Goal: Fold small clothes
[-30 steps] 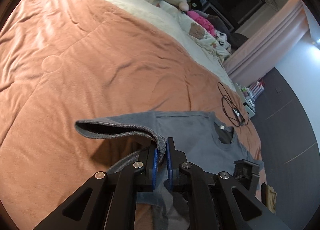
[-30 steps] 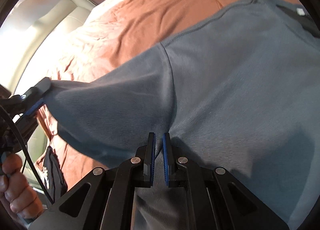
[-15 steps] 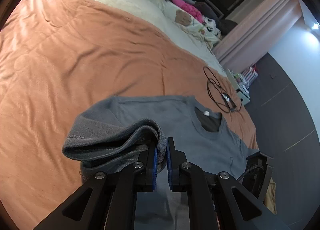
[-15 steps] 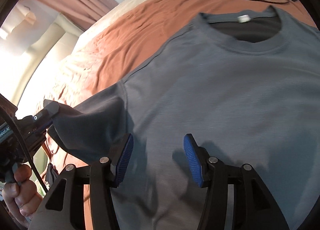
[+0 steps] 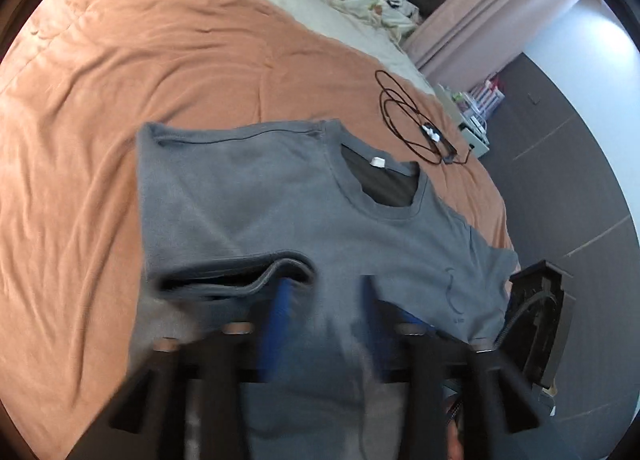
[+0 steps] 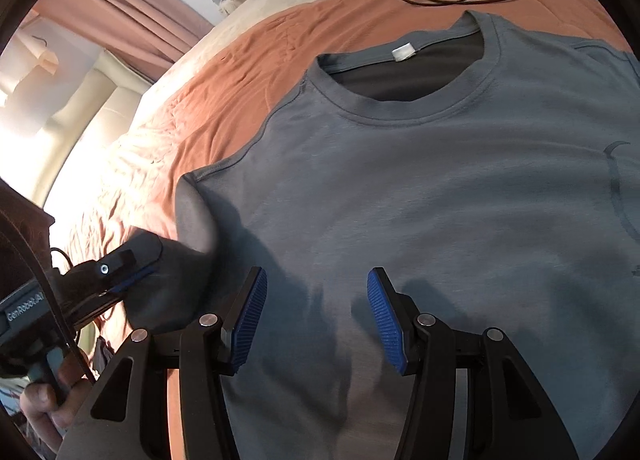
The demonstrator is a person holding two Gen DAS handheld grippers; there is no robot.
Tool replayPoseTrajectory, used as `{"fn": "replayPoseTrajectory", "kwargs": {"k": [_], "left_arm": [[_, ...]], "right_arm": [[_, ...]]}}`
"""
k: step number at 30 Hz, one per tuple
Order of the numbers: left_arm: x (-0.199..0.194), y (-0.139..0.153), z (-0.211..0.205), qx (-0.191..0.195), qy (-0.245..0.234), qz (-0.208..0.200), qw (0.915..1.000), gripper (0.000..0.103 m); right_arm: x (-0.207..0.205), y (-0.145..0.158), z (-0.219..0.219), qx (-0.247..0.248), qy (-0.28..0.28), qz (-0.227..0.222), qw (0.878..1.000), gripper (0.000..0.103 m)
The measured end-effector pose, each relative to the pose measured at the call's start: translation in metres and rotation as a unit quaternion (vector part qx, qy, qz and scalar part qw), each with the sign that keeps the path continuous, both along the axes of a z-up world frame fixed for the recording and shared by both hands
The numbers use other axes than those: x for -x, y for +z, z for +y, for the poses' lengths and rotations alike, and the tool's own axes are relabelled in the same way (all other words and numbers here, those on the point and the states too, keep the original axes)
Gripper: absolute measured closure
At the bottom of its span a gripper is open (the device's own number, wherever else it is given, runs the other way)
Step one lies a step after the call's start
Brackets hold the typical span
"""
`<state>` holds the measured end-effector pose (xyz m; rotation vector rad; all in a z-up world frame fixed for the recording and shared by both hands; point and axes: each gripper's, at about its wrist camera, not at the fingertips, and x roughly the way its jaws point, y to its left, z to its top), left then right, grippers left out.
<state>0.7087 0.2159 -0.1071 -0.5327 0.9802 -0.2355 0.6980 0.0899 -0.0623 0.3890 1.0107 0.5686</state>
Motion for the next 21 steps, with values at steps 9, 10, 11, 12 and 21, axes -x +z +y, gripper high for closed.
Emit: {"fn": "replayPoseTrajectory", "kwargs": {"k": [9,10,11,12,21], "left_arm": [[0.025,0.011,0.055,-0.001,0.064,-0.019,0.9978,0.036],[0.027,0.01,0.061,-0.006,0.07,-0.016,0.9974,0.036],[0.029,0.007,0.067,-0.01,0.076,-0.012,0.997,0.036],[0.032,0.004,0.073,-0.013,0.081,-0.006,0.9966,0.036],[0.044,-0.042,0.097,-0.046,0.082,0.067,0.9933,0.065]], "right_arm": [[0.004,0.015,0.009,0.016,0.012,-0.02,1.0,0.036],[0.004,0.016,0.011,0.017,0.015,-0.022,1.0,0.036],[0.006,0.018,0.013,0.018,0.019,-0.025,0.999,0.036],[0.006,0.019,0.017,0.02,0.023,-0.028,0.999,0.036],[0.013,0.025,0.05,0.08,0.081,-0.072,0.991,0.036]]}}
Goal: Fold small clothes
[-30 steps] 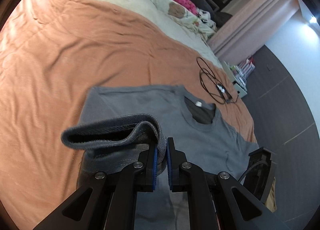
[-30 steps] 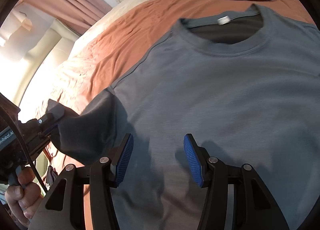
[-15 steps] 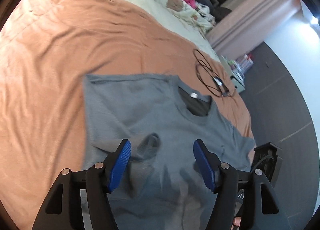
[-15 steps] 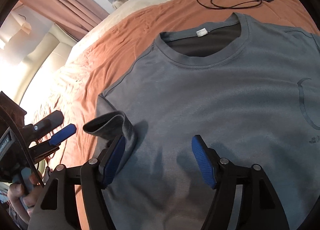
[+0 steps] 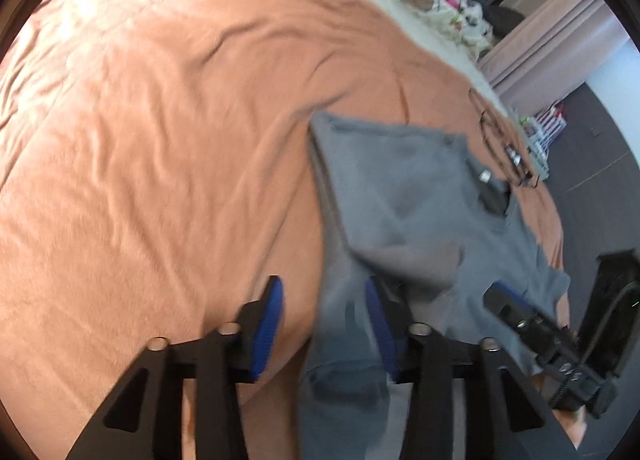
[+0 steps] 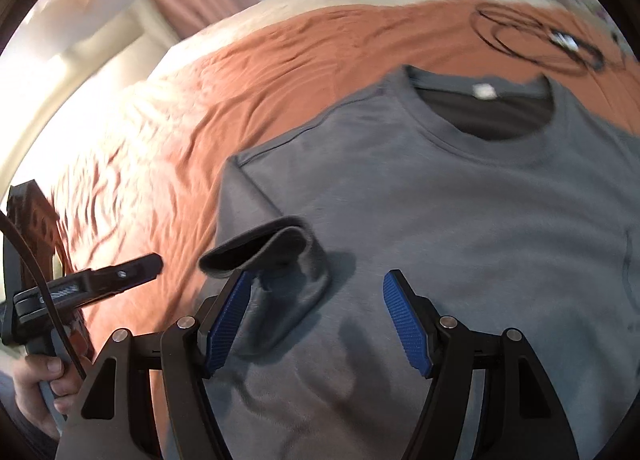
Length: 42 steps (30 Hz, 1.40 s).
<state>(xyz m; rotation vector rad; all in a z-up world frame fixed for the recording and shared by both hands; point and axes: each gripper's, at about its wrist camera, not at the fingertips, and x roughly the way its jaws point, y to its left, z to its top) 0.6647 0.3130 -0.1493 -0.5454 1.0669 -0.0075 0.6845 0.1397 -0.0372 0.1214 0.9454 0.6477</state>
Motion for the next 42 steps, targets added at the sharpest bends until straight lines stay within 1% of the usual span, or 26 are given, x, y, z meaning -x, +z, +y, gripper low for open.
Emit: {"fn": "replayPoseTrajectory", "kwargs": {"k": [1,2,6,11,12,13,15,20,22,24,26,27,28,29,30,31,32,33,35,37,39,42], "left_arm": [[0.001,-0.005,0.0,0.001,-0.005,0.008,1.0,0.069],[0.002,-0.01,0.0,0.004,-0.011,0.011,0.9999,0.07],[0.008,-0.022,0.003,0.021,-0.018,0.018,0.9995,0.071],[0.012,-0.028,0.004,0.037,-0.025,0.018,0.9989,0.072],[0.012,-0.029,0.003,0.039,-0.026,0.018,0.9987,0.072],[0.013,-0.031,0.003,0.042,-0.028,0.017,0.9986,0.072],[0.014,-0.034,0.003,0.044,-0.033,0.02,0.9983,0.072],[0.015,-0.041,0.002,0.05,-0.038,0.024,0.9977,0.076],[0.016,-0.041,0.003,0.053,-0.038,0.023,0.9976,0.077],[0.017,-0.042,0.005,0.06,-0.037,0.022,0.9973,0.077],[0.018,-0.043,0.007,0.064,-0.035,0.022,0.9971,0.078],[0.019,-0.043,0.008,0.066,-0.034,0.023,0.997,0.078],[0.019,-0.044,0.008,0.065,-0.035,0.023,0.997,0.078],[0.02,-0.044,0.008,0.063,-0.036,0.023,0.9971,0.078],[0.018,-0.043,0.007,0.062,-0.036,0.023,0.9971,0.078],[0.019,-0.043,0.007,0.061,-0.037,0.023,0.9972,0.078],[0.018,-0.042,0.006,0.061,-0.037,0.024,0.9972,0.078],[0.018,-0.042,0.006,0.06,-0.037,0.024,0.9972,0.078],[0.017,-0.039,0.004,0.054,-0.039,0.022,0.9975,0.078],[0.017,-0.036,0.001,0.045,-0.044,0.017,0.9979,0.078],[0.017,-0.035,-0.002,0.044,-0.048,0.012,0.9978,0.078],[0.015,-0.035,-0.004,0.038,-0.047,0.016,0.9981,0.078]], "right_arm": [[0.002,0.001,0.005,0.009,0.014,-0.003,1.0,0.036],[0.003,0.002,0.011,0.02,0.032,-0.011,0.999,0.036],[0.01,0.004,0.026,0.067,0.078,-0.049,0.994,0.036],[0.015,0.001,0.048,0.145,0.122,-0.091,0.978,0.035],[0.016,0.001,0.054,0.163,0.129,-0.106,0.972,0.034],[0.017,0.001,0.059,0.173,0.135,-0.119,0.968,0.03],[0.017,0.001,0.067,0.194,0.138,-0.139,0.961,0.026],[0.019,-0.011,0.094,0.245,0.17,-0.183,0.937,0.025],[0.022,-0.014,0.103,0.256,0.179,-0.203,0.928,0.025],[0.027,-0.016,0.113,0.269,0.194,-0.235,0.914,0.026],[0.028,-0.017,0.12,0.27,0.209,-0.256,0.904,0.026],[0.027,-0.017,0.12,0.265,0.211,-0.261,0.904,0.026],[0.026,-0.016,0.121,0.259,0.209,-0.264,0.905,0.029],[0.025,-0.016,0.119,0.252,0.208,-0.267,0.906,0.034],[0.023,-0.015,0.117,0.24,0.209,-0.266,0.91,0.057],[0.019,-0.015,0.115,0.233,0.208,-0.259,0.914,0.082],[0.014,-0.016,0.113,0.226,0.202,-0.246,0.92,0.091],[0.01,-0.016,0.109,0.222,0.195,-0.24,0.925,0.101],[0.001,-0.013,0.098,0.21,0.168,-0.236,0.934,0.103],[-0.009,-0.008,0.084,0.185,0.137,-0.219,0.948,0.103],[-0.019,-0.005,0.07,0.16,0.11,-0.199,0.961,0.103],[-0.025,-0.005,0.057,0.142,0.086,-0.179,0.97,0.103]]}}
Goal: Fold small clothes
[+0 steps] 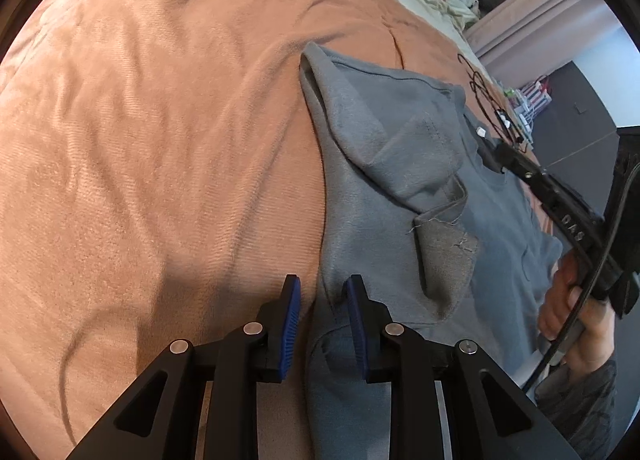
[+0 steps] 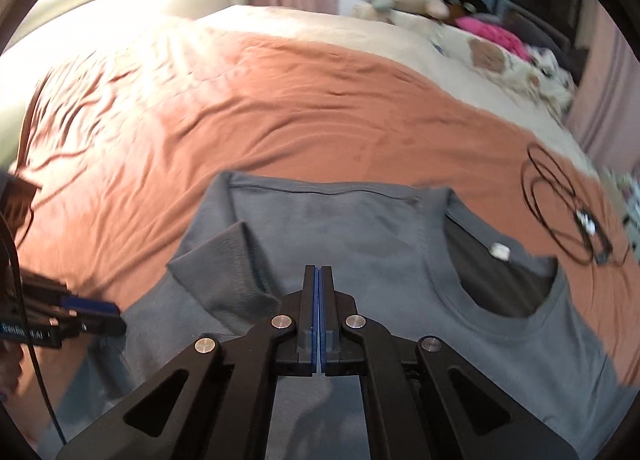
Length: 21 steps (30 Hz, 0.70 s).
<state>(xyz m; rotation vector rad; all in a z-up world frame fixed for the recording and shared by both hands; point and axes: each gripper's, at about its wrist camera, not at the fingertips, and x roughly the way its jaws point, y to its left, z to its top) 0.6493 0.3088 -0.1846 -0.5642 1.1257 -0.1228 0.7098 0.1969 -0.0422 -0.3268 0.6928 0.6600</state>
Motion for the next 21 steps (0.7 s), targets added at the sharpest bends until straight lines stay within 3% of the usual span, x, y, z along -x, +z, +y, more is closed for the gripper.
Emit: {"fn": "replayPoseTrajectory", "kwargs": {"k": [3,6,8,9,10,16,21], "left_arm": [[-0.003,-0.002,-0.001,-0.003,0.0,0.003,1.0,0.078],[-0.004,-0.003,-0.001,-0.003,-0.001,0.003,1.0,0.078],[-0.004,-0.005,-0.001,0.0,0.002,0.003,1.0,0.078],[-0.003,-0.005,0.0,0.001,0.003,0.002,1.0,0.078],[-0.003,-0.006,-0.001,0.001,0.003,0.001,1.0,0.078],[-0.001,-0.009,-0.001,-0.002,0.0,0.0,1.0,0.078],[0.001,-0.011,0.001,0.003,-0.002,-0.002,1.0,0.078]], "right_arm": [[0.002,0.0,0.001,-0.011,0.017,0.016,1.0,0.103],[-0.003,-0.003,0.003,-0.011,0.037,0.061,0.997,0.1],[-0.004,-0.004,0.007,-0.014,0.049,0.072,0.996,0.075],[-0.006,-0.004,0.008,-0.019,0.052,0.071,0.996,0.046],[-0.007,-0.003,0.008,-0.024,0.053,0.066,0.996,0.029],[-0.024,-0.011,0.009,-0.042,0.059,0.083,0.994,0.028],[-0.048,-0.022,0.009,-0.069,0.079,0.132,0.986,0.028]]}}
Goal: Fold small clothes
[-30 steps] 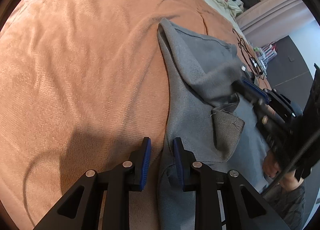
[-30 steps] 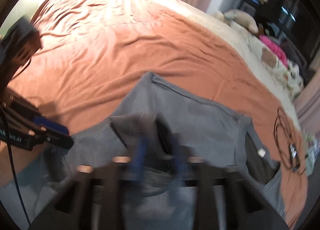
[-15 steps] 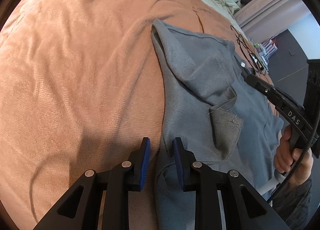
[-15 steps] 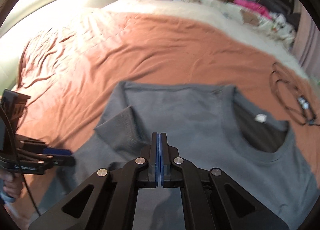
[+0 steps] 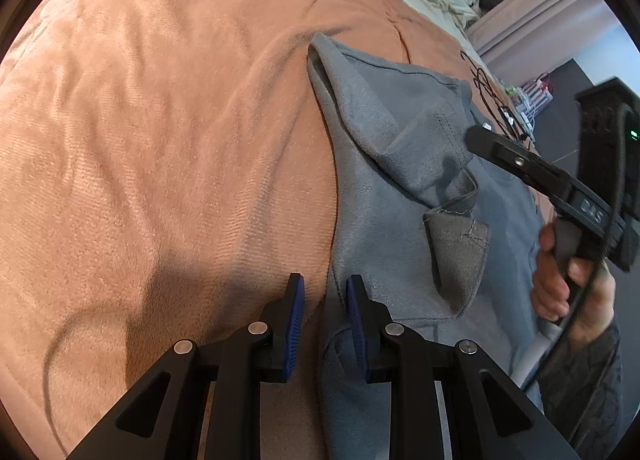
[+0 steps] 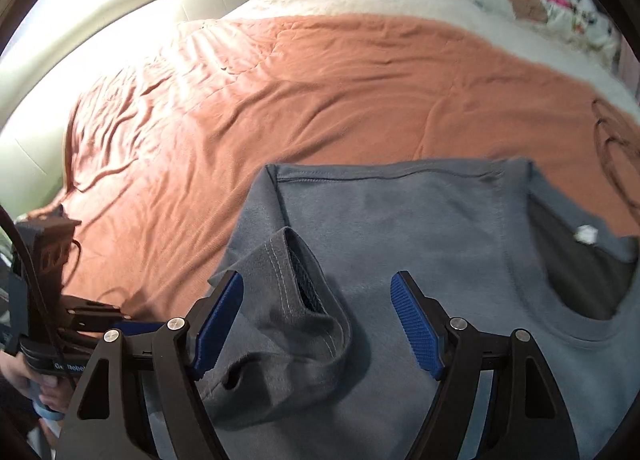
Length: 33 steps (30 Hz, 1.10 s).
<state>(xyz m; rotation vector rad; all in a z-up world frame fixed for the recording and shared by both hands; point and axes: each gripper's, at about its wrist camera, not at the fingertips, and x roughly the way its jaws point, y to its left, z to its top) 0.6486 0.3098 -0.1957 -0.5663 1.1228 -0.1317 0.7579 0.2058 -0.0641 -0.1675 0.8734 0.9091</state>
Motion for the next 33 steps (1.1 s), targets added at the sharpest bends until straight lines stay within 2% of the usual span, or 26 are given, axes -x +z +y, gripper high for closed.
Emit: {"fn": "replayPoseTrajectory", "kwargs": {"k": [5,6,7,8,10,12,16,21,26,33], "left_arm": [[0.001,-0.001,0.001,-0.002,-0.005,-0.002,1.0,0.078],[0.001,0.0,0.001,-0.003,-0.006,-0.002,1.0,0.078],[0.001,0.0,0.0,-0.004,-0.007,-0.002,1.0,0.078],[0.0,0.0,0.0,-0.005,-0.008,-0.002,1.0,0.078],[-0.001,0.0,-0.001,-0.007,-0.007,-0.002,0.9999,0.078],[-0.001,0.001,-0.002,-0.01,-0.006,-0.003,0.9999,0.078],[-0.001,0.003,-0.007,-0.022,-0.001,-0.002,0.9998,0.078],[-0.004,0.008,-0.015,-0.049,0.002,0.001,0.9988,0.078],[-0.004,0.008,-0.015,-0.048,0.009,0.005,0.9988,0.078],[0.0,0.01,-0.015,-0.045,0.007,0.005,0.9989,0.075]], "right_arm": [[-0.019,-0.015,0.006,-0.011,0.017,0.034,0.999,0.029],[-0.022,-0.015,0.005,-0.017,0.022,0.037,0.999,0.036],[-0.023,-0.014,0.004,-0.023,0.028,0.042,0.998,0.052],[-0.024,-0.015,0.004,-0.028,0.035,0.049,0.998,0.062],[-0.026,-0.014,0.002,-0.04,0.047,0.063,0.996,0.092],[-0.025,-0.01,-0.001,-0.043,0.053,0.06,0.996,0.102],[-0.021,-0.003,-0.013,-0.04,0.029,0.032,0.998,0.103],[-0.019,0.012,-0.044,-0.051,-0.052,0.012,0.997,0.103],[-0.017,0.015,-0.07,-0.048,-0.139,0.015,0.989,0.103],[-0.01,0.007,-0.071,-0.002,-0.229,0.018,0.973,0.103]]}}
